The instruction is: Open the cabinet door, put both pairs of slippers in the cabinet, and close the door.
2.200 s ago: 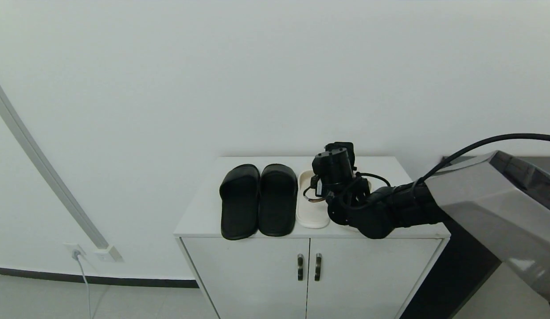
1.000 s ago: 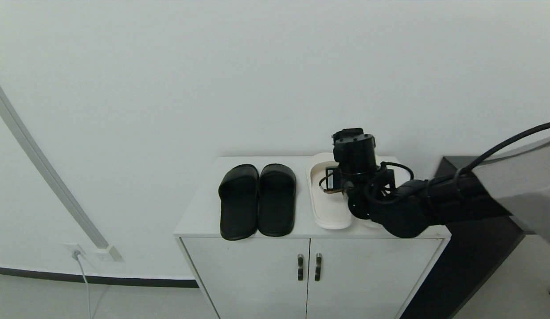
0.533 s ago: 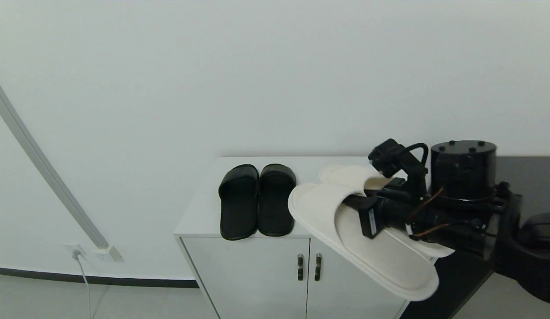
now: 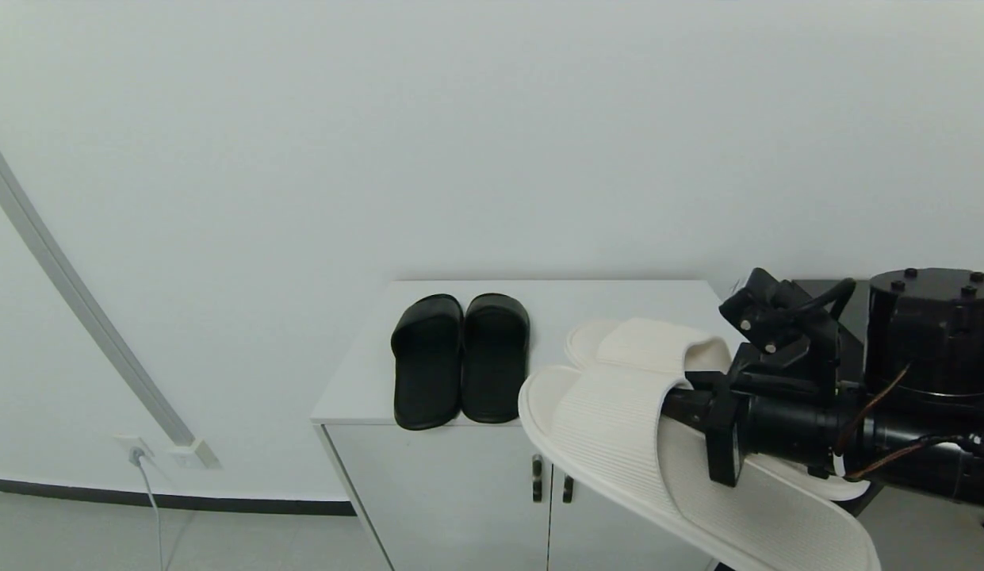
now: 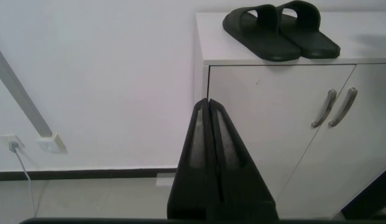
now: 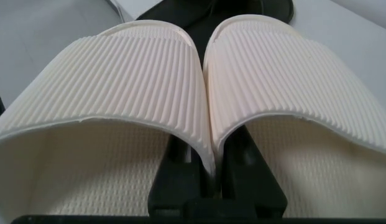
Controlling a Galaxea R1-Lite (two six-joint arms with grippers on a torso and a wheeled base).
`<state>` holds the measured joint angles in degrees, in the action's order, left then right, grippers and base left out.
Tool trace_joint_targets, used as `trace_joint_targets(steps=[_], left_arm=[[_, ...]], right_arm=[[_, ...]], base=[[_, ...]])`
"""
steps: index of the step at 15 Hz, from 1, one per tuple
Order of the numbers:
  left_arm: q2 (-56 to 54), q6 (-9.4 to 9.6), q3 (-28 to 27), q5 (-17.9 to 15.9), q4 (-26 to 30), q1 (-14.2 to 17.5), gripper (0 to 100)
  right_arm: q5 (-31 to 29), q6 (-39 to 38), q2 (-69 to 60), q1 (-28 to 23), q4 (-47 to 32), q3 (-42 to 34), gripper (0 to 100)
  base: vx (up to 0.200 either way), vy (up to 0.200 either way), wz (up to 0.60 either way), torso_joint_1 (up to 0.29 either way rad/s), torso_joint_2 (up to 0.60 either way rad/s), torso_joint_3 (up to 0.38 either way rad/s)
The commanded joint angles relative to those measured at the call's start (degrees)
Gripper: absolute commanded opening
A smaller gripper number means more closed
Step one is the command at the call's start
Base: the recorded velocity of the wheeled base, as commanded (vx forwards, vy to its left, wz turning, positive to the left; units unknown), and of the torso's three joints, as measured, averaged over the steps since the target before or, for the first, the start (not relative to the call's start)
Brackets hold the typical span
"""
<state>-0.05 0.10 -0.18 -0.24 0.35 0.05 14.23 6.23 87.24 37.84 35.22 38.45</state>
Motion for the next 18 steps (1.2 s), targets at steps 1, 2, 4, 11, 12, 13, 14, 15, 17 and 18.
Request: trace_joint_targets(steps=[1,2,4,11,12,13,14,15,17,18], left_arm=[[0.0,-0.01,0.0,0.0,0.0,0.0,0],[0.0,-0.01,0.0,0.0,0.0,0.0,0],[0.0,-0.01,0.0,0.0,0.0,0.0,0],[0.0,-0.01,0.1,0.0,0.0,0.0,0],[0.0,-0.10,0.0,0.0,0.0,0.0,0],[0.0,-0.10,0.0,0.0,0.0,0.0,0],[0.0,-0.10,0.0,0.0,0.0,0.0,0],[0.0,-0.10,0.0,0.0,0.0,0.0,0],[0.0,-0.10,0.0,0.0,0.0,0.0,0],[0.0,-0.10,0.0,0.1,0.0,0.0,0]], right_arm=[[-0.1,0.0,0.1,0.0,-0.1,0.2,0],[-0.5,0.0,0.3,0.0,0.0,0.2,0],[-2.9,0.1,1.0,0.3,0.1,0.5,0],[-2.8,2.9,0.8,0.4,0.2,0.0,0],[-2.7,2.9,0.9,0.3,0.2,0.0,0],[-2.5,2.8,1.1,0.3,0.2,-0.1,0],[-2.7,2.9,1.6,0.3,0.2,-0.1,0],[-2.4,2.8,1.6,0.2,0.2,-0.2,0],[-2.5,2.9,1.9,0.2,0.2,-0.4,0],[-2.6,2.9,1.9,0.2,0.2,-0.4,0]], base=[[0.000,0.000,0.00,0.000,0.00,0.000],[-0.200,0.000,0.00,-0.002,0.01,-0.002],[-0.200,0.000,0.00,0.007,0.00,0.005],[-0.143,0.000,0.00,-0.003,0.00,0.002],[0.000,0.000,0.00,0.000,0.00,0.000],[0.000,0.000,0.00,0.000,0.00,0.000],[0.000,0.000,0.00,0.000,0.00,0.000],[0.000,0.000,0.00,0.000,0.00,0.000],[0.000,0.000,0.00,0.000,0.00,0.000],[0.000,0.000,0.00,0.000,0.00,0.000]])
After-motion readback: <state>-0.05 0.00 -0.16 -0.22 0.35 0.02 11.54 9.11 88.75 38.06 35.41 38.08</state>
